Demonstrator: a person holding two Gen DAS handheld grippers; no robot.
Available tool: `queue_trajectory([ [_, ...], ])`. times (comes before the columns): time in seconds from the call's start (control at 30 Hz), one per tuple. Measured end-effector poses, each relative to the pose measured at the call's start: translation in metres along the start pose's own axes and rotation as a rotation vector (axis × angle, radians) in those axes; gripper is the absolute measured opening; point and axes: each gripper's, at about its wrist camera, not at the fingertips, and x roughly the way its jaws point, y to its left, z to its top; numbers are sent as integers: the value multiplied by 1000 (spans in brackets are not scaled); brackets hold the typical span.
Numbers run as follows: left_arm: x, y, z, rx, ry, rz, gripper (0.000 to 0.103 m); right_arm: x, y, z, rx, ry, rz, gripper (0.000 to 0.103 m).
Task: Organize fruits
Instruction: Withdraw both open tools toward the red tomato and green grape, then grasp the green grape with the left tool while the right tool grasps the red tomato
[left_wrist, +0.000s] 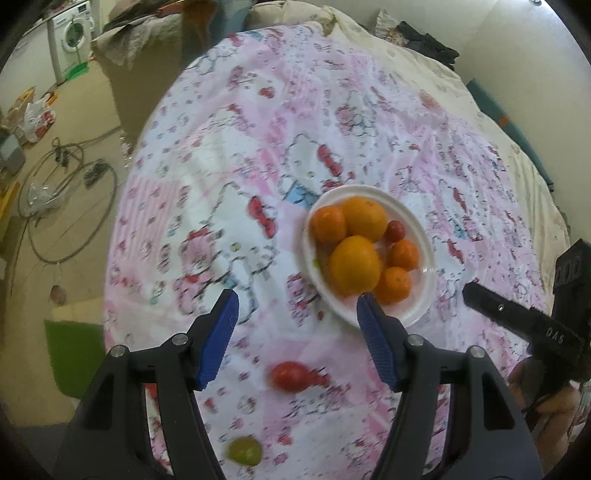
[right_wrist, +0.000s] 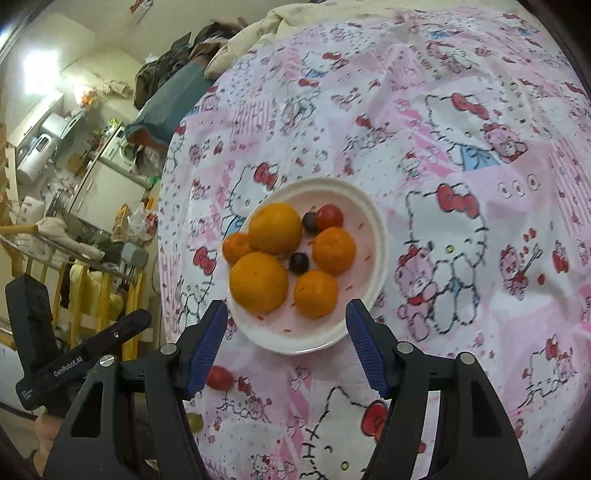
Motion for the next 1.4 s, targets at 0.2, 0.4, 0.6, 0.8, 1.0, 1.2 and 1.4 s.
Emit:
queue_trajectory([
  [0.2,-11,22,-20,-11,11,50,63,24,25,-17,-61,74,32,69],
  [0.4,-16,38,-43,-8,28,87,63,62,55,-45,-149,190,65,69],
  [0.6,-14,45,-56,-8,50,89,63,106,86,-71,-363,299,54,69],
  [0.8,-15,53,-55,-29,49,84,63,128,105,-85,-510,320,17,62],
  [1.0,-15,59,-56,-46,53,90,63,134,114,-91,-594,307,-18,37],
  [1.2,-12,53,-64,-22,78,115,63,114,104,-87,-552,280,4,37],
  [1.4,5,35,-93,33,190,159,63,58,79,-69,-445,180,-10,37],
])
